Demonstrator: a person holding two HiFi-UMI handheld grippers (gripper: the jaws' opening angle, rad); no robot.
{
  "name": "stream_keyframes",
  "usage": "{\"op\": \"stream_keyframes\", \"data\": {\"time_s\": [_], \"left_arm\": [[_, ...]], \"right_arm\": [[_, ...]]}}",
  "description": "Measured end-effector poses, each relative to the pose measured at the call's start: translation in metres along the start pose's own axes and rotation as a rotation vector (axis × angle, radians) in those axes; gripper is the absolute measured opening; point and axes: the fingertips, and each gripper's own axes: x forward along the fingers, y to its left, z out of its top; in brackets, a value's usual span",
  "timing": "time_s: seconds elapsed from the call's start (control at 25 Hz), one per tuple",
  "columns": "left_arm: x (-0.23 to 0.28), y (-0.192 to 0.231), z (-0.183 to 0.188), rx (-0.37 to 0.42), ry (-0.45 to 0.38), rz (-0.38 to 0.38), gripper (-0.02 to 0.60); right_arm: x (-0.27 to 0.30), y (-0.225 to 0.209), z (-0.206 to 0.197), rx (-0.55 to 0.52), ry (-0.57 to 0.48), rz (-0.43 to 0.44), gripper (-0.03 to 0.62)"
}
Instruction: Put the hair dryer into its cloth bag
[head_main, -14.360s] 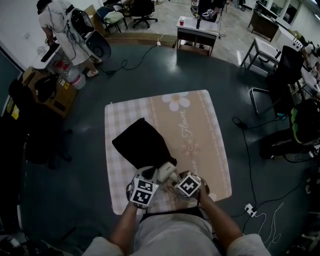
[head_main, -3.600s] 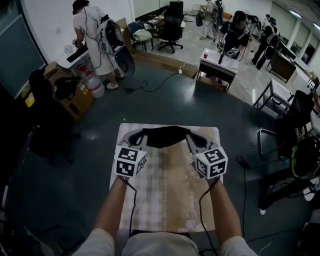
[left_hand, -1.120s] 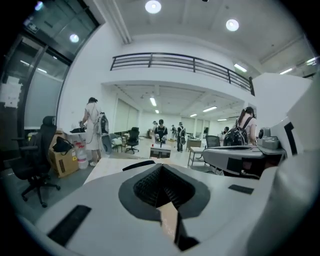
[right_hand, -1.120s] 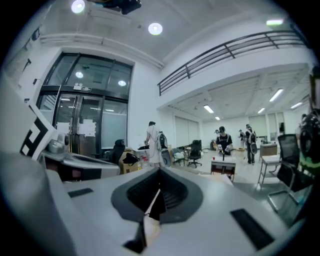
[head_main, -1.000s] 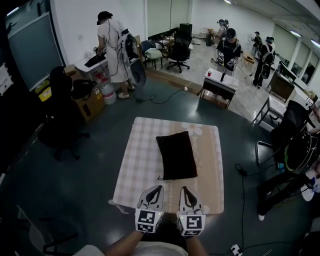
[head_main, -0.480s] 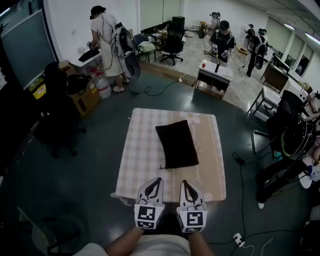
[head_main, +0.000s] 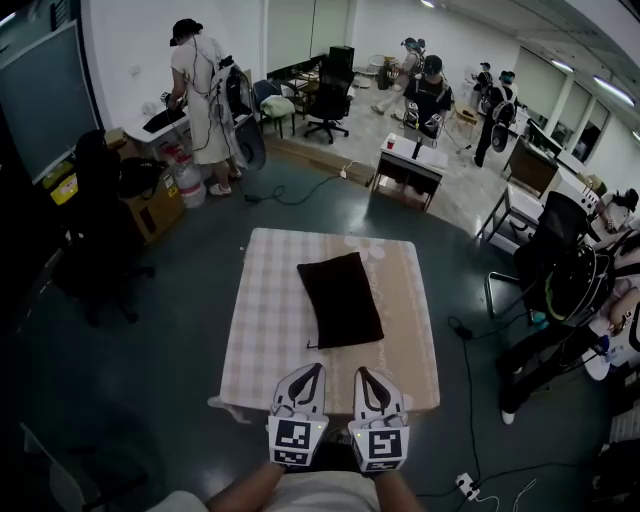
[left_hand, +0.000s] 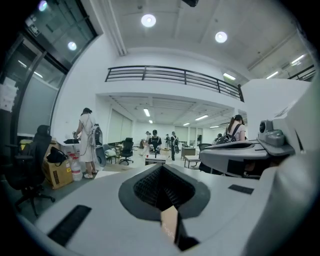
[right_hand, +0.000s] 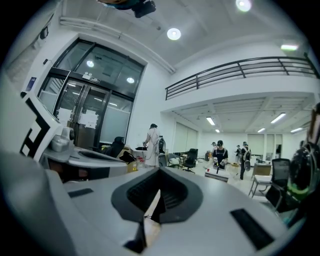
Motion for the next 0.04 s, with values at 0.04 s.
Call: {"op": "stream_keyframes", "data": {"time_s": [0.04], "left_arm": [[0.0006,-0.0022,0.0005,0.003,0.001,-0.009,0.008]], "right_arm": [[-0.0007,-0.0016,-0.0001,0.004,0.002,-0.006,0.015]]}}
